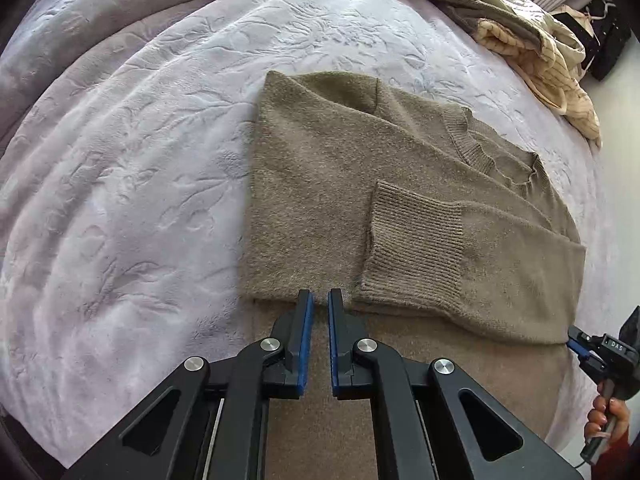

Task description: Fold small clothes

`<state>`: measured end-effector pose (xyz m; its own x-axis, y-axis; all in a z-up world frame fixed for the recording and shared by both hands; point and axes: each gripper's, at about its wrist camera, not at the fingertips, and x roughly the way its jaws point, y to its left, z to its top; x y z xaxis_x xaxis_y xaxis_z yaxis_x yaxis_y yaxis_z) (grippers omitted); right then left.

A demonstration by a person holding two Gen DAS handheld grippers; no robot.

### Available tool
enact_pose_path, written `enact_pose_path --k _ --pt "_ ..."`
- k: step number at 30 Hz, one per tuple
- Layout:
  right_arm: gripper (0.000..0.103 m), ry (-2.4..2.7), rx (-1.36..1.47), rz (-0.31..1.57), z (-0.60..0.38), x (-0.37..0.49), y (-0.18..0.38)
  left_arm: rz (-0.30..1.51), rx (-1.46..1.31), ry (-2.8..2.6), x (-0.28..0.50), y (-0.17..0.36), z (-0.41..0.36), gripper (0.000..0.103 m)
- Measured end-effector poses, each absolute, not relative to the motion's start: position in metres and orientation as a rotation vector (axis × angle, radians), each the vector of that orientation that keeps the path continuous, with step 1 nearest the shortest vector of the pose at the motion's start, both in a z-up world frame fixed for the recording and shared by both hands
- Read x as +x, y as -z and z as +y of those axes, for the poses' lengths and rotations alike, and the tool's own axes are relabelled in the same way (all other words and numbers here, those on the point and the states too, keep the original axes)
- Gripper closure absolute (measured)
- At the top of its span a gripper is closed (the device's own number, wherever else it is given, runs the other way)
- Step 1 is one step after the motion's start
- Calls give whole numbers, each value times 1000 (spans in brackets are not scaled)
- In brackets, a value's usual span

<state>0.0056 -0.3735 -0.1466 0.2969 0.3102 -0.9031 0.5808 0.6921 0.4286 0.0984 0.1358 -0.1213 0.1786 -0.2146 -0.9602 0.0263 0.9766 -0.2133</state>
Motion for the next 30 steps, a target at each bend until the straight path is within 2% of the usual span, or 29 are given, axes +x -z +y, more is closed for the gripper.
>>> enact_pose_path --k 9,14,15,23,25,30 --pt "83 180 665 1246 -345 18 106 1323 -101 263 103 99 98 95" --pt "84 180 555 1342 -324 35 128 1398 -49 275 112 137 65 96" --pt "87 191 533 1363 -322 35 136 1396 -49 272 112 141 64 95" --pt "89 185 559 1368 -325 25 139 1407 -46 280 109 132 70 95" --pt "85 189 572 1371 -325 20 137 1411 -34 275 107 130 70 95" --pt "85 199 578 1379 -321 7 131 1415 -17 263 96 128 74 95"
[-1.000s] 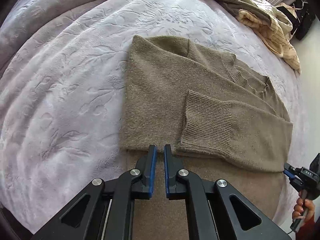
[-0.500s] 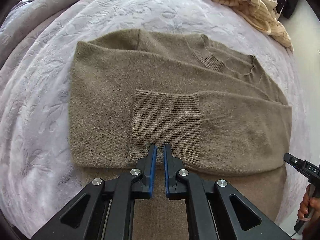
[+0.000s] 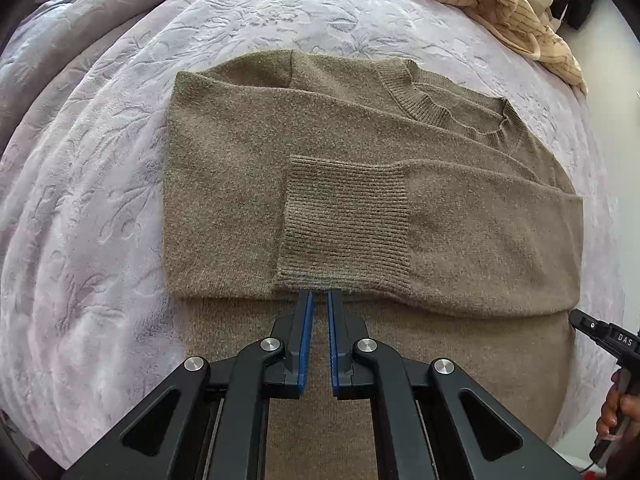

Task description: Fold small clothes

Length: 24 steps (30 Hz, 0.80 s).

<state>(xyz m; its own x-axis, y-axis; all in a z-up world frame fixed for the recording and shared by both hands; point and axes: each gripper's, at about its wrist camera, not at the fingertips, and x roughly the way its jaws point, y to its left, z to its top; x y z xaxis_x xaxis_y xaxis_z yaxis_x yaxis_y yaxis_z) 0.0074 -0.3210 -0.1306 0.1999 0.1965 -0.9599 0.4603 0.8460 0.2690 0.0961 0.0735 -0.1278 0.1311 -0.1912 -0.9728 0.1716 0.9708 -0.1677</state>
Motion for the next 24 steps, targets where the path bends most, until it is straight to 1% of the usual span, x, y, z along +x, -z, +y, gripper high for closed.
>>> enact_pose_path --k 10,15,16,17,18,19,23,24 --pt "85 192 584 1385 -303 -4 115 1410 66 240 73 105 80 95" --pt "85 173 575 1394 -291 -8 108 1412 52 242 59 95 86 95" --pt "85 170 575 1395 -288 -9 107 1423 54 236 58 94 87 91" --pt "84 166 573 1396 -285 -9 105 1434 57 229 56 94 88 52" --pt "83 163 572 1397 -282 -10 104 1438 57 212 55 93 90 4" --pt "80 160 571 1398 -279 -11 103 1417 56 190 53 89 93 0" --pt "68 151 556 1400 -269 -13 97 1398 69 190 47 81 97 0" --pt "67 148 552 1402 -267 -13 96 1392 74 184 47 79 98 0"
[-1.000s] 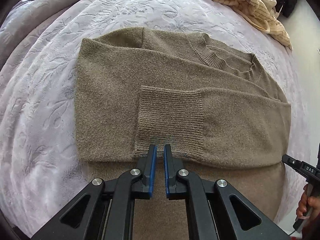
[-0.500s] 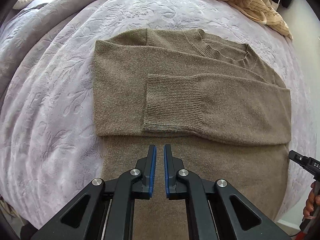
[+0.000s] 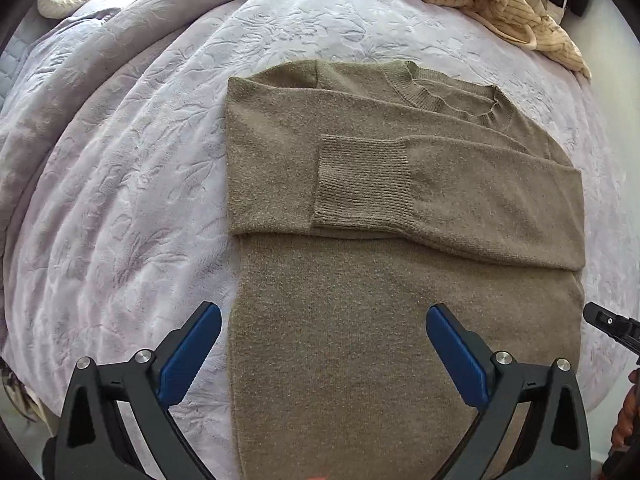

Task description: Fold small clothes

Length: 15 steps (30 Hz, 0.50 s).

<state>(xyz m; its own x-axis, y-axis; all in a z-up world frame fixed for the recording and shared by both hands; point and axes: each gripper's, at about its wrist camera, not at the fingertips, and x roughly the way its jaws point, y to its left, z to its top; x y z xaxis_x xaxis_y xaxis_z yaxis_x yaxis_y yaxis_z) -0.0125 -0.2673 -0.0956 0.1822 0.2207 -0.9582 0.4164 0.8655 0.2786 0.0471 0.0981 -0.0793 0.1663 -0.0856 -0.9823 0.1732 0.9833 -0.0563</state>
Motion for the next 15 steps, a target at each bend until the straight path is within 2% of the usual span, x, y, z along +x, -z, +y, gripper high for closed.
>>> enact_pose_path --k 8,15 --pt "26 131 414 1396 -236 -13 75 1399 85 150 45 69 106 0" --pt "24 103 315 1400 -209 -16 64 1410 111 216 30 67 103 0"
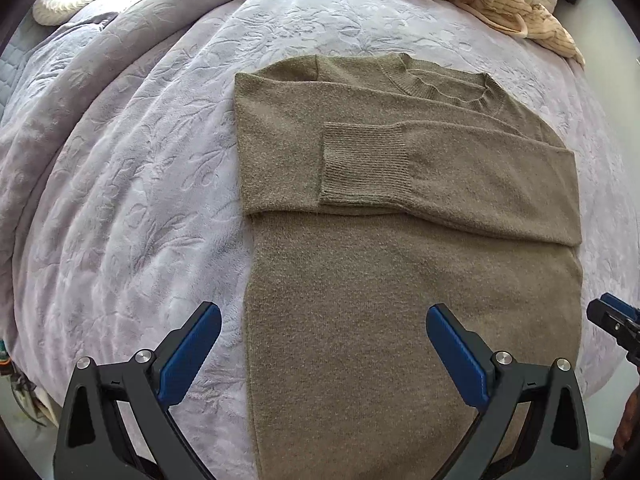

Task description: Fold small clothes

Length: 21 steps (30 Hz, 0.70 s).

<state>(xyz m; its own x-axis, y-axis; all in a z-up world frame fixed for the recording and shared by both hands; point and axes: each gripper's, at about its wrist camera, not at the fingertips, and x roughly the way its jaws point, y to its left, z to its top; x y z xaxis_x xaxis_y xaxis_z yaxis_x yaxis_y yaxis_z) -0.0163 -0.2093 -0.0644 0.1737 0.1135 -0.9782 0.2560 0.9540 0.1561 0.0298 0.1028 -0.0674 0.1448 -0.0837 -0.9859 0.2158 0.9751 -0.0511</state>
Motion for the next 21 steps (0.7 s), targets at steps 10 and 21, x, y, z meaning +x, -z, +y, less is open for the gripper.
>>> enact_pose_path --k 10,21 --pt "24 126 334 1441 -188 -32 67 1430 80 264 6 66 115 0" --pt "24 161 394 1451 -169 -41 71 1447 67 276 -7 69 142 0"
